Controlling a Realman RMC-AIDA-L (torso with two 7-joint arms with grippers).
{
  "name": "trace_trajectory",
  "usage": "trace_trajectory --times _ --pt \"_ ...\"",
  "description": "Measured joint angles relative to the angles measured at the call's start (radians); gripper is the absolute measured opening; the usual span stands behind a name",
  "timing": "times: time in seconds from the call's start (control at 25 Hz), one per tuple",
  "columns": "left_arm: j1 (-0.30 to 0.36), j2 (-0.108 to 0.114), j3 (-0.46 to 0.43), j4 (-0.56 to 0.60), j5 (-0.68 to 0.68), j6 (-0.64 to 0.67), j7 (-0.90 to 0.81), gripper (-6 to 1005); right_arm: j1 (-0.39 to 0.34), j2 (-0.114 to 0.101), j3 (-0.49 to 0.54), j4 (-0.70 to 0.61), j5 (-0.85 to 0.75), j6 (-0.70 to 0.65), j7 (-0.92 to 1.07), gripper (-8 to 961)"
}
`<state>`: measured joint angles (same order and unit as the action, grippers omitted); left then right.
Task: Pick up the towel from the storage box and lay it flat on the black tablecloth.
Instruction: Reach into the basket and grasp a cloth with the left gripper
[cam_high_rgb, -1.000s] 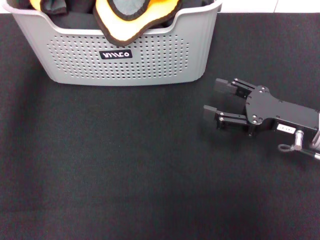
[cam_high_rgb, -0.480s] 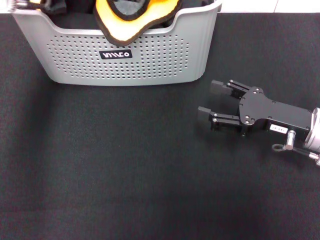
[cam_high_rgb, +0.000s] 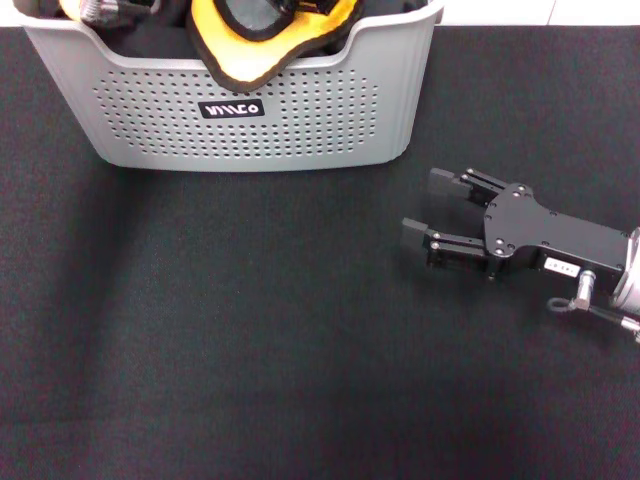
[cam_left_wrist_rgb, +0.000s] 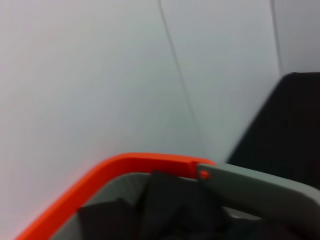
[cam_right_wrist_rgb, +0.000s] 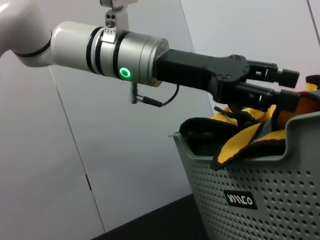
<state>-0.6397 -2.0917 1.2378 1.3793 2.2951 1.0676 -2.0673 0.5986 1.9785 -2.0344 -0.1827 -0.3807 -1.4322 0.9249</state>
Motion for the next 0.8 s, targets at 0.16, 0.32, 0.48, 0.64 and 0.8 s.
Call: trace_trajectory --times 0.16,0.32,0.48,0.64,0.8 --pt "0.007 -0.001 0.023 -0.009 0.041 -0.059 -0.003 795 -0.005 0.003 0.002 0.0 0.0 0.0 0.0 880" --pt "0.008 -0.002 0.05 -0.022 0.094 -0.074 -0.01 795 -0.008 0.003 0.006 0.0 0.0 -0.003 0.0 880" --pt "0.011 -0.003 0.063 -0.025 0.1 -0.084 -0.015 795 -0.009 0.005 0.006 0.0 -0.002 -0.004 0.0 880" --pt "0.027 -0.005 0.086 -0.016 0.1 -0.108 -0.019 795 -0.01 0.008 0.007 0.002 -0.006 -0.004 -0.001 880" --pt "0.047 -0.005 0.122 0.004 0.1 -0.118 -0.021 795 -0.02 0.008 0.007 0.002 -0.006 -0.008 -0.001 879"
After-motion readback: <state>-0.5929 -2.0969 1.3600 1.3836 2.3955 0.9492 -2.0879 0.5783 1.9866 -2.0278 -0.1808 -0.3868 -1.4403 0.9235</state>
